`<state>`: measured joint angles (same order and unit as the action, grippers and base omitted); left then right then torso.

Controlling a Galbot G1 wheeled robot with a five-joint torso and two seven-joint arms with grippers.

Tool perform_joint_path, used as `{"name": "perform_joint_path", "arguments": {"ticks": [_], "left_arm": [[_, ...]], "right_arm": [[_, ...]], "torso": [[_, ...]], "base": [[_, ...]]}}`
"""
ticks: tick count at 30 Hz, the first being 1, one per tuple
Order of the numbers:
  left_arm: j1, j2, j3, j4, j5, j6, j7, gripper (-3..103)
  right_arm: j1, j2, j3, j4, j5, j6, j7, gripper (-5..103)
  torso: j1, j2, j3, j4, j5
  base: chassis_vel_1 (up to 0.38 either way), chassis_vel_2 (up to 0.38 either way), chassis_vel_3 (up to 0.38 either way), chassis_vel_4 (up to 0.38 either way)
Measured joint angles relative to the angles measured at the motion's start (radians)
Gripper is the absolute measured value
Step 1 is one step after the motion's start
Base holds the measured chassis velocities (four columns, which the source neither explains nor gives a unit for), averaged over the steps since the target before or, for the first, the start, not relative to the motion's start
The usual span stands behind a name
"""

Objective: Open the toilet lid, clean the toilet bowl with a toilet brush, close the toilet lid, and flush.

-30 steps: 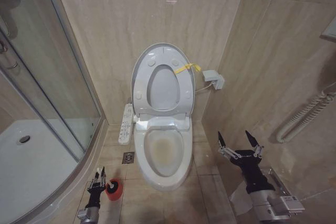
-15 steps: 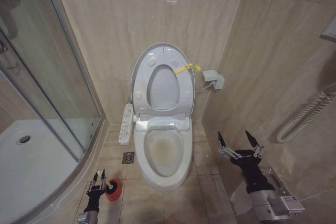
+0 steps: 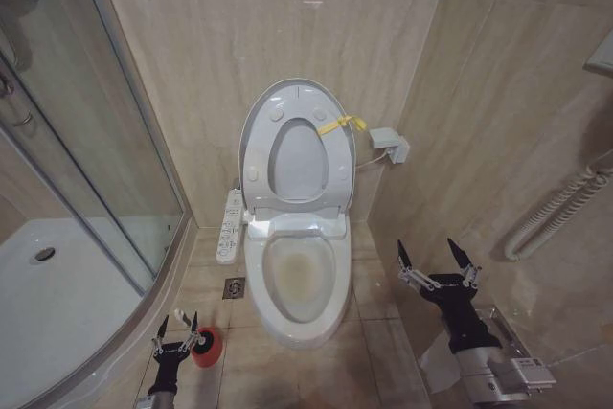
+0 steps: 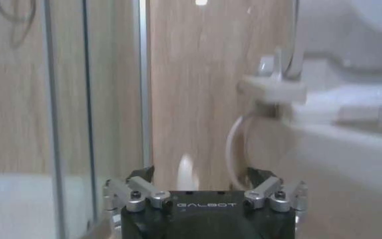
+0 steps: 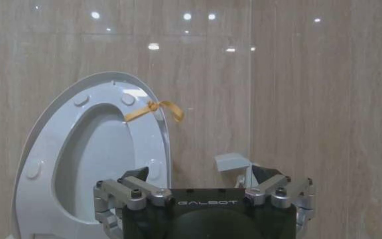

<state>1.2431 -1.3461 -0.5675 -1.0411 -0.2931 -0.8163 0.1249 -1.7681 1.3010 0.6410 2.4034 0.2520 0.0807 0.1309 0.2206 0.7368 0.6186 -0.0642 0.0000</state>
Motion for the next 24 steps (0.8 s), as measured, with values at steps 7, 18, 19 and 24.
{"name": "perform_joint_path", "arguments": {"ticks": [7,18,19,24], "left_arm": [[0.099,-0.012,-0.006,-0.248,0.029,0.091,-0.045,99],[0.273,-0.013,0.025,-0.769,0.086,0.455,-0.189,100],[0.283,-0.013,0.027,-0.813,0.092,0.493,-0.202,100],[0.356,-0.005,0.025,-0.981,0.102,0.646,-0.216,100]], "right_arm": [[0.0,0.0,0.0,0.0,0.0,0.0,0.0,100],[0.0,0.0,0.0,0.0,0.0,0.0,0.0,100],[0.0,0.0,0.0,0.0,0.0,0.0,0.0,100],[0.0,0.0,0.0,0.0,0.0,0.0,0.0,100]], "torso": [[0.0,0.0,0.0,0.0002,-0.0002],[0.0,0.0,0.0,0.0003,0.0001],[0.0,0.0,0.0,0.0001,0.0002],[0.0,0.0,0.0,0.0002,0.0001]], "base": [[0.0,0.0,0.0,0.0],[0.0,0.0,0.0,0.0],[0.0,0.0,0.0,0.0],[0.0,0.0,0.0,0.0]]}}
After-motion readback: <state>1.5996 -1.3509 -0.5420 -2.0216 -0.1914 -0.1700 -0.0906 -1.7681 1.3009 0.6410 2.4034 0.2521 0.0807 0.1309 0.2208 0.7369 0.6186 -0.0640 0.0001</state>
